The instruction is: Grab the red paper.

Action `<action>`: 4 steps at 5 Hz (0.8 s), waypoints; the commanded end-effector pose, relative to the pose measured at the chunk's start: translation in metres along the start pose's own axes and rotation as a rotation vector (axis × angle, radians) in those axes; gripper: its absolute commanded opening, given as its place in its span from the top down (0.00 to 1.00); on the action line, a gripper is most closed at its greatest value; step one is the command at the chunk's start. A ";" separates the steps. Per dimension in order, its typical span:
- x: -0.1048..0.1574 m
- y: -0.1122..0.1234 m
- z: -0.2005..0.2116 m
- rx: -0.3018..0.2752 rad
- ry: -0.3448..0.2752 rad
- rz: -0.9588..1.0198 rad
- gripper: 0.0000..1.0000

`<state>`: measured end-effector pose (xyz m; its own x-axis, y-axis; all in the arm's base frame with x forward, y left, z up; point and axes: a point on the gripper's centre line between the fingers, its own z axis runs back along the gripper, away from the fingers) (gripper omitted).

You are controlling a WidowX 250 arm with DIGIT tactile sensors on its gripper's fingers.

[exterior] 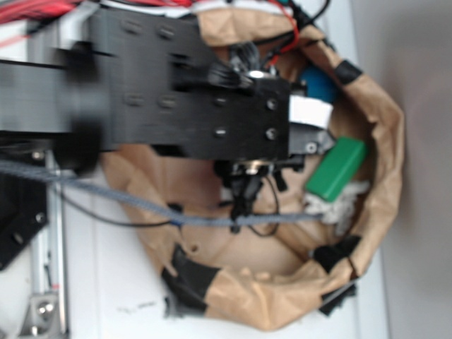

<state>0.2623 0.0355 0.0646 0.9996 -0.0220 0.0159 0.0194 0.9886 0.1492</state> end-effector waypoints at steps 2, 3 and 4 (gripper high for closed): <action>-0.015 0.007 -0.035 -0.013 0.109 -0.026 1.00; -0.015 0.011 -0.015 -0.027 0.071 0.015 1.00; -0.010 0.012 0.006 -0.019 -0.006 0.074 1.00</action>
<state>0.2456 0.0434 0.0582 0.9979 0.0583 -0.0290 -0.0544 0.9913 0.1195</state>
